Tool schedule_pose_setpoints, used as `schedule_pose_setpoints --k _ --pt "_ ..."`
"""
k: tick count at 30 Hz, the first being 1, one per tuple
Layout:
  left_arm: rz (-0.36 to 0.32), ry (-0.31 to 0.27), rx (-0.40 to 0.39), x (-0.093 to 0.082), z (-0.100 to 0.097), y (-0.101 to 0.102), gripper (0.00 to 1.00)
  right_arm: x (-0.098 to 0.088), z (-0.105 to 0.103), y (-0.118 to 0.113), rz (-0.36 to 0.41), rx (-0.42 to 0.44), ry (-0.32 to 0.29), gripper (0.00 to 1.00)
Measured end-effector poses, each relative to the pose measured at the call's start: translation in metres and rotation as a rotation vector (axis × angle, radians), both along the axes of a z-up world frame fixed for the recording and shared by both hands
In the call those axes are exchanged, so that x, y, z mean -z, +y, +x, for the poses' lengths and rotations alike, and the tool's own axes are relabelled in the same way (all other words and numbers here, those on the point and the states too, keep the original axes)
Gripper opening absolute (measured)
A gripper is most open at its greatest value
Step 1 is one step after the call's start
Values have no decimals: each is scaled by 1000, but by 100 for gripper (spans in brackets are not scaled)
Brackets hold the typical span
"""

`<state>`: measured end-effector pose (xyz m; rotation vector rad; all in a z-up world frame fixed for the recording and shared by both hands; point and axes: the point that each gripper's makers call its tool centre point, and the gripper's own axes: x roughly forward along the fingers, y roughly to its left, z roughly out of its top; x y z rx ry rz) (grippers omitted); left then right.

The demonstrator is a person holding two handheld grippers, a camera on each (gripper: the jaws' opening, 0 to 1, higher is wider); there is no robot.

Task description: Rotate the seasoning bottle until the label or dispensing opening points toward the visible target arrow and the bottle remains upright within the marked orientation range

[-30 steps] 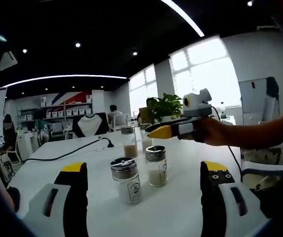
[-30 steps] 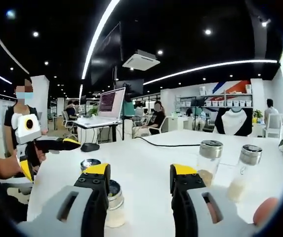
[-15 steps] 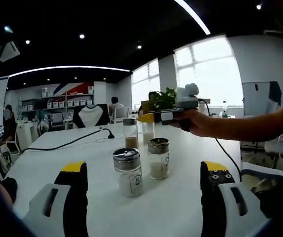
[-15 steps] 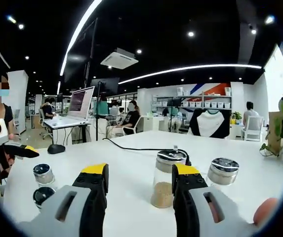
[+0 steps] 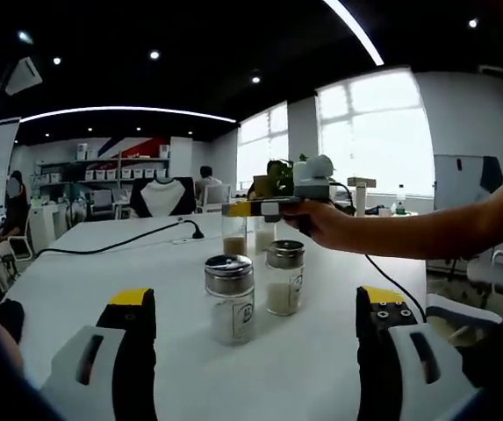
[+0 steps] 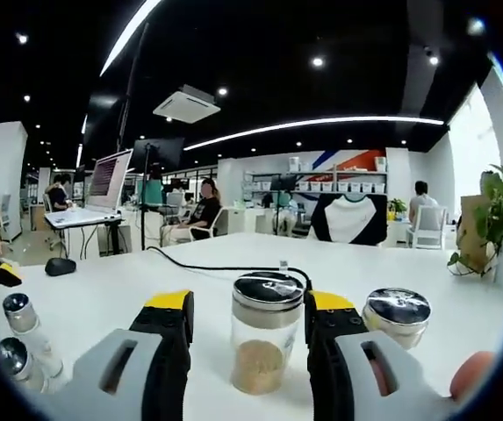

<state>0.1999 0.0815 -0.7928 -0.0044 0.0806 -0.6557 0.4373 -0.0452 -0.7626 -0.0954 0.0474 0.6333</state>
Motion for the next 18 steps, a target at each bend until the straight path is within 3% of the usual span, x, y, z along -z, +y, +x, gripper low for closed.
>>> schedule_pose_setpoints --k 10,18 --pt "-39 3 25 -3 -2 -3 99 8 22 6 -67 43 10 46" --pt "-76 5 24 -7 -3 -3 99 10 31 3 -61 69 26 40"
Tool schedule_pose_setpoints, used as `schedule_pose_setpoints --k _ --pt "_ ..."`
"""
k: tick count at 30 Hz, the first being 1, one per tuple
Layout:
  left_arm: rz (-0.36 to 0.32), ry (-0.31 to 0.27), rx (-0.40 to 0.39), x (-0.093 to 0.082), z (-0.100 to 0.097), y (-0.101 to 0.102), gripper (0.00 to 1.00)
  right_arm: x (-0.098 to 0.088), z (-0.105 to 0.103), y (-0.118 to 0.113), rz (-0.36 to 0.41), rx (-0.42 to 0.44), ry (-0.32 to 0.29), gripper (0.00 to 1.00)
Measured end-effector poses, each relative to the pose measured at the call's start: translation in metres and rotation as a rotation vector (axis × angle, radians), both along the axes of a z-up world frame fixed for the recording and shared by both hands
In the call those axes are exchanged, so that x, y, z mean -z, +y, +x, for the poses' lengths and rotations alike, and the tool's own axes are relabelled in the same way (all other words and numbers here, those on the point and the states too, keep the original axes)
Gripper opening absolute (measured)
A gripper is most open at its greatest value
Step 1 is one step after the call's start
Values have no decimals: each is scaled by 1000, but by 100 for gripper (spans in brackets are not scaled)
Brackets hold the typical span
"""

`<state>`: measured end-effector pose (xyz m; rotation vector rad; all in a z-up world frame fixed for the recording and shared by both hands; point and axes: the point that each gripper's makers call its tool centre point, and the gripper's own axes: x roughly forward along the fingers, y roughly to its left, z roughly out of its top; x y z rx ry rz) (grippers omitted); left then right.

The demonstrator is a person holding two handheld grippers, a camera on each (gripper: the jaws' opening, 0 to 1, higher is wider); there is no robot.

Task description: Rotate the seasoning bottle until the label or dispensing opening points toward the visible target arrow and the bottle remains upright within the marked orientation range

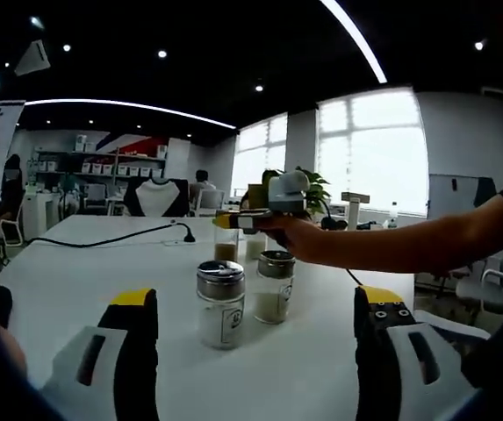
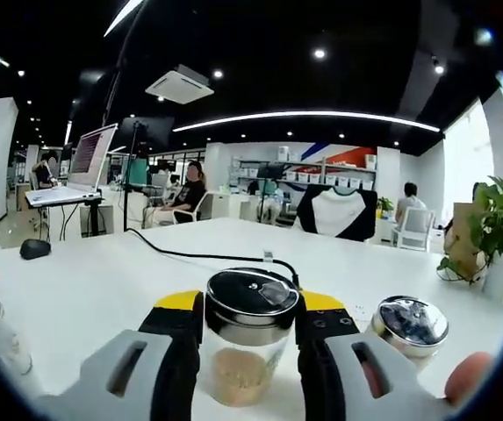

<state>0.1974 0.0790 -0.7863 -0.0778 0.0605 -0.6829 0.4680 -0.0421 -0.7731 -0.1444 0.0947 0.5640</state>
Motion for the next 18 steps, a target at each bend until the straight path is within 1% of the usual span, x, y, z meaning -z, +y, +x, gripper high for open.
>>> schedule_pose_setpoints --k 4,7,11,15,18 --pt "1 -13 -2 -2 0 1 100 0 0 0 7 -1 2 40" --pt "38 -47 -29 -4 1 3 100 0 -1 -1 9 -16 20 39" --pt "27 -50 -15 -6 -1 1 100 -2 -9 -1 1 -29 10 38" --pt "29 -54 -18 -7 -1 0 100 -15 -19 0 34 -55 -11 38" --pt "37 -47 -12 -5 -1 -3 100 -26 -30 1 30 -76 -31 38"
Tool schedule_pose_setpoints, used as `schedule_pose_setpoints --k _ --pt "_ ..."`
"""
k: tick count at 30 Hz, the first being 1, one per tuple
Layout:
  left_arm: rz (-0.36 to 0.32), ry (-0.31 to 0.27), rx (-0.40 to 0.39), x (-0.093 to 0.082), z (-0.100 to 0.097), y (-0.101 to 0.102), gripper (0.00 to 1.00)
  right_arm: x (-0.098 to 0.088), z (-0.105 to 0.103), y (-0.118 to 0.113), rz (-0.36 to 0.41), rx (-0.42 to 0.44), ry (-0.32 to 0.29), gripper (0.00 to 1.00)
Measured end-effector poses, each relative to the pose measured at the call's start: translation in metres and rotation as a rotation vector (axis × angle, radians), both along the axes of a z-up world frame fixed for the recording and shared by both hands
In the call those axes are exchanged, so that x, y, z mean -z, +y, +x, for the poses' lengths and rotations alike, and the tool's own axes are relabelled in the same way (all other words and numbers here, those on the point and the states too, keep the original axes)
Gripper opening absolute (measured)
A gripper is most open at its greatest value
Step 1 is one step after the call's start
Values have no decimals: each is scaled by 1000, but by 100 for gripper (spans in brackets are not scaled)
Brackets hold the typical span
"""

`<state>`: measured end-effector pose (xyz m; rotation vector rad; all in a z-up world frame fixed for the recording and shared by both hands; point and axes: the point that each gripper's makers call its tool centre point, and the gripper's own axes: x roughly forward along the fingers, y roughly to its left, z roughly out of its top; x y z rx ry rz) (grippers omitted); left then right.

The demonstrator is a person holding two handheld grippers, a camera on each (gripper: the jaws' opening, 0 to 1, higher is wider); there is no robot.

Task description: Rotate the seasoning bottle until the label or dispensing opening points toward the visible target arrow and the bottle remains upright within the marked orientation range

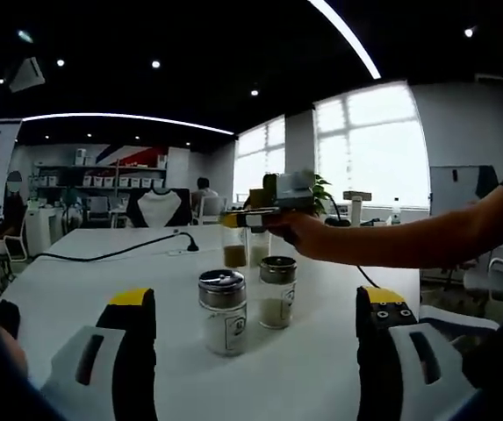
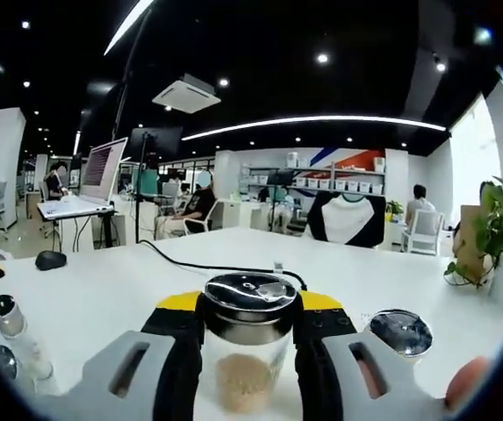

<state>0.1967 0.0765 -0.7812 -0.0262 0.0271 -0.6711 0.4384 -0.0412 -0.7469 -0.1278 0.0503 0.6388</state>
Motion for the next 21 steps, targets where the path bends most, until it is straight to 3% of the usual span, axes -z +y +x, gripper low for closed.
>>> schedule_pose_setpoints --k 5,12,21 --pt "11 -9 3 -2 -3 -4 100 -11 -20 -1 45 -50 5 38" --pt "10 -61 -18 -16 -6 -4 100 -12 -46 -13 42 -80 14 38" --pt "-1 -18 13 -7 -5 -16 100 -11 -87 -39 62 -124 -1 38"
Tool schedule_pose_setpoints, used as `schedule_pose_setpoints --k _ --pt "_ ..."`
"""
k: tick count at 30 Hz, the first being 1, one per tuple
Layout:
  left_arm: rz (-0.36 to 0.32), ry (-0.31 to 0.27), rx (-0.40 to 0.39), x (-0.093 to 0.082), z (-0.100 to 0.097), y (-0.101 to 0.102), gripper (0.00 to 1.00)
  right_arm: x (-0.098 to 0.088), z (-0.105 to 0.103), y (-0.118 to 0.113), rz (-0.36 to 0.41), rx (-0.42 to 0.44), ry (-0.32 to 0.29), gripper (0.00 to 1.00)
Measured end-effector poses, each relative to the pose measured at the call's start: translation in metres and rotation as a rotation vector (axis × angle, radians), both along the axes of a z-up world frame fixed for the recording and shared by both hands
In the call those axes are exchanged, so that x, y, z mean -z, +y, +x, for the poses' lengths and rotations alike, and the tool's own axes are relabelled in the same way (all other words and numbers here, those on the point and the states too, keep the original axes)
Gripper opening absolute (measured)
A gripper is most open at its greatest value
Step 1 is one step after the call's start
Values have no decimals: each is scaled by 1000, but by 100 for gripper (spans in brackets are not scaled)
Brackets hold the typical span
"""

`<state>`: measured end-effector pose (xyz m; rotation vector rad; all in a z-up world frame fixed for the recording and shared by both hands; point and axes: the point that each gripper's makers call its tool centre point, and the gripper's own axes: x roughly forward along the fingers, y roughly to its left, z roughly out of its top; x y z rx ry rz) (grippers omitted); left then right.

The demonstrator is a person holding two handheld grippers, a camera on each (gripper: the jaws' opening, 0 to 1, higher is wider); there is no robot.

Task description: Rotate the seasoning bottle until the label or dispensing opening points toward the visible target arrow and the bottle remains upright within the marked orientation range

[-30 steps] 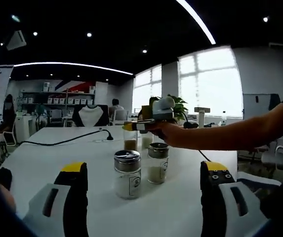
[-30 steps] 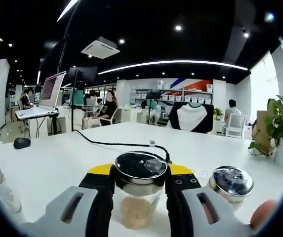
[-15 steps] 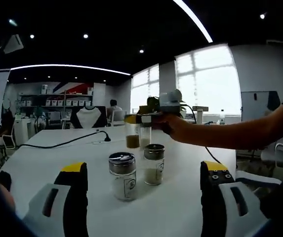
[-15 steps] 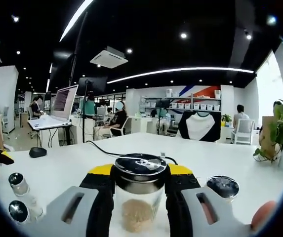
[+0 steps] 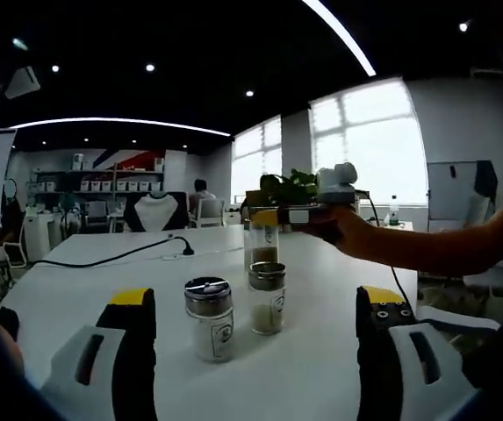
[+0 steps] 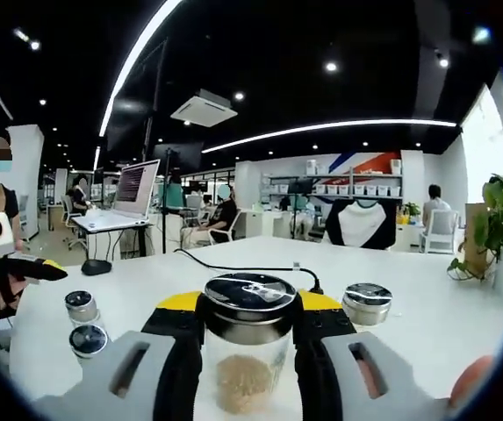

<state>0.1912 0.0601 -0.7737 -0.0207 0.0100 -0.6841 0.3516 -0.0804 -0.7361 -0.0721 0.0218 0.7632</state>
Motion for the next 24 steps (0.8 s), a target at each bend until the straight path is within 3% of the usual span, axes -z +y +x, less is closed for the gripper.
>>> schedule_pose_setpoints --k 7,11,15,20,24 --pt "-39 13 42 0 -3 -11 100 3 -28 -6 -4 -12 7 38" --pt "1 7 38 0 -4 -14 100 1 -48 -6 106 -54 66 37" --pt "12 6 41 0 -5 -18 100 1 -63 -7 78 -37 33 37" --pt "14 3 61 -1 -6 -26 100 -2 -91 2 57 -90 4 37" --pt "7 12 79 2 -8 -33 99 -6 -114 12 93 -143 7 38"
